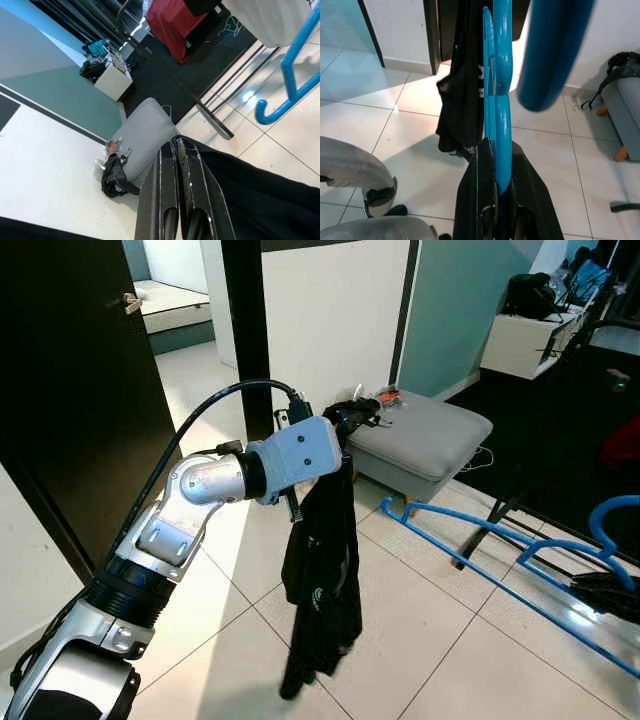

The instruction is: Hang hanger

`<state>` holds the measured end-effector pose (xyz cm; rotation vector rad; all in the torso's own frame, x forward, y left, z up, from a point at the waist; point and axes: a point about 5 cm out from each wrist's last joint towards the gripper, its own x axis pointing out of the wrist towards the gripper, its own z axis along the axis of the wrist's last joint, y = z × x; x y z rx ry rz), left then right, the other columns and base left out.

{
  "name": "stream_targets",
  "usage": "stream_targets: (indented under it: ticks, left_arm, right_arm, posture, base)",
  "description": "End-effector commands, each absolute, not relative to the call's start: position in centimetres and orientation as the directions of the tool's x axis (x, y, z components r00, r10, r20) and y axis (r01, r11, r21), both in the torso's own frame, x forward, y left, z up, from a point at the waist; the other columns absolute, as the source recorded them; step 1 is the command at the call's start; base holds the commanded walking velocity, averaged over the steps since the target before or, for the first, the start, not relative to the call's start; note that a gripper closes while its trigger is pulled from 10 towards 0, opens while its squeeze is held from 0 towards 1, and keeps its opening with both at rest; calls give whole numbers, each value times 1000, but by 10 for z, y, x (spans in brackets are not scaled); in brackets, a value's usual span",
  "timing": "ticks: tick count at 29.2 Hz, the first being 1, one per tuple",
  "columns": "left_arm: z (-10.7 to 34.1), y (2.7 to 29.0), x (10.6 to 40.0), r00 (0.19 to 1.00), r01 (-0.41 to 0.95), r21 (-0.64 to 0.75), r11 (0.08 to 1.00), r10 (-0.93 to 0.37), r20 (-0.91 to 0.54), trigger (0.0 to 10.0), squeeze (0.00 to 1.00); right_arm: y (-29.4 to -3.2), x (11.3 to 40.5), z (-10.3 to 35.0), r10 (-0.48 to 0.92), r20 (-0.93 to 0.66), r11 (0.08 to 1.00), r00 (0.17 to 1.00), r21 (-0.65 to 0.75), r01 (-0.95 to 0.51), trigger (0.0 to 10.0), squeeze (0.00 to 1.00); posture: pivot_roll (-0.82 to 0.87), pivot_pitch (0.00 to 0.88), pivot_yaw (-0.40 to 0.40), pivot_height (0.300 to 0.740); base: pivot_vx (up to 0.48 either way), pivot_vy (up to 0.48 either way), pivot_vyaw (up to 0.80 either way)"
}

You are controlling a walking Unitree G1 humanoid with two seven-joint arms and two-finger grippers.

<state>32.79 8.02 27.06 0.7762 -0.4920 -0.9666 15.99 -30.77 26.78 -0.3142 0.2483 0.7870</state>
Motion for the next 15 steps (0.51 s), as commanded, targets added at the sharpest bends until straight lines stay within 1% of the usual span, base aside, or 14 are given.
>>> stream_targets:
  ticks: [1, 5, 15]
  left_arm:
    - [281, 77, 324, 466, 521, 782, 342, -882, 76, 10000, 0]
    - [281, 72, 322, 451, 527, 779, 340, -889, 84, 10000, 0]
    - [283, 72, 321, 446, 525, 780, 341, -891, 89, 10000, 0]
  right_arm:
    - [-300, 163, 269, 670, -338, 639, 661, -191, -745, 10000, 0]
    - [-287, 172, 265, 714, -310, 606, 628, -178, -776, 10000, 0]
    - [-283, 177, 265, 721, -300, 599, 625, -185, -779, 10000, 0]
  posture:
    - [77, 0, 30, 740]
    - [79, 0, 29, 740]
    - [84, 0, 26, 740]
  base:
    - [0, 0, 0]
    - [0, 0, 0]
    - [0, 0, 0]
